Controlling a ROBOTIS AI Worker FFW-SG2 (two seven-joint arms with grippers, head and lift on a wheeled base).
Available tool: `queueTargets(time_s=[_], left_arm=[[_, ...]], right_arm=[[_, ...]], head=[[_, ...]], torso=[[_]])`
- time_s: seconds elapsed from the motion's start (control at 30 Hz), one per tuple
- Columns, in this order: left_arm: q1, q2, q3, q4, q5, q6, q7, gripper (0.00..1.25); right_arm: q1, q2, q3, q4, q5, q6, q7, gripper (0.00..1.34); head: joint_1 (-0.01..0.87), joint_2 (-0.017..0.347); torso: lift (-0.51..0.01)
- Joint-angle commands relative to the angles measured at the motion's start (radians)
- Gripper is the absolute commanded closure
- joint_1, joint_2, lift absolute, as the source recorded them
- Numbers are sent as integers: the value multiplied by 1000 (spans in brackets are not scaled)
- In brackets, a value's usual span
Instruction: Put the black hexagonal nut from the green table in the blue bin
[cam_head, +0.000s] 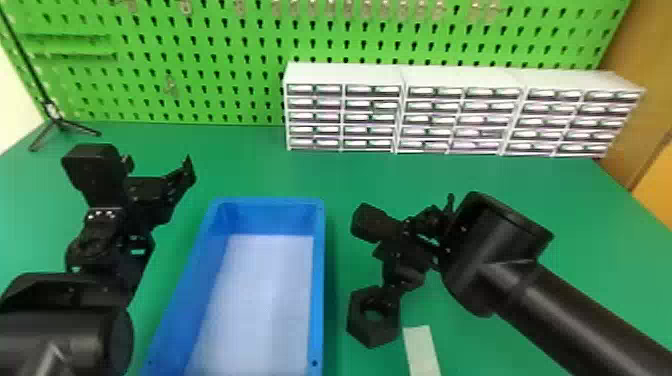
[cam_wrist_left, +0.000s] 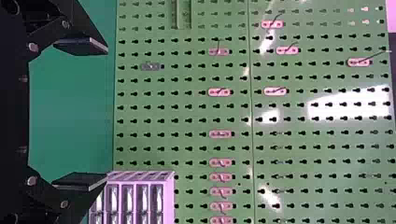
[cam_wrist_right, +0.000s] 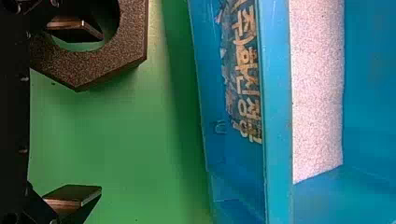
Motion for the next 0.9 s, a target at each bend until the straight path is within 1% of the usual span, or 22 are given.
queueTargets(time_s=[0.0,0.03,0.17,0.3,0.4,0.53,0.6,0.87], left_arm=[[2,0,0,0,0,-1,0,302],[2,0,0,0,0,-1,0,302],[3,0,3,0,0,-1,0,302],[3,0,3,0,0,-1,0,302],[2,0,3,0,0,-3,0,302],[2,0,2,-2,0,-1,0,302],[2,0,0,0,0,-3,0,302],[0,0,-3,0,0,-1,0,302]], right_arm=[[-1,-5,4,1,-6,0,0,219],[-1,-5,6,1,-6,0,0,271],[-4,-9,11,-1,-9,2,0,699],[-6,-20,11,-15,-21,11,0,808],[-9,-28,12,-21,-29,22,0,1003],[-14,-40,17,-39,-32,45,0,1015],[-17,-48,23,-50,-29,51,0,1044],[-26,-57,31,-59,-30,61,2,1049]], head=[[683,28],[683,28],[683,28],[683,28],[683,28],[683,28],[683,28],[683,28]], torso=[[-96],[-96],[-96],[-96],[-96],[-96],[-96],[-96]])
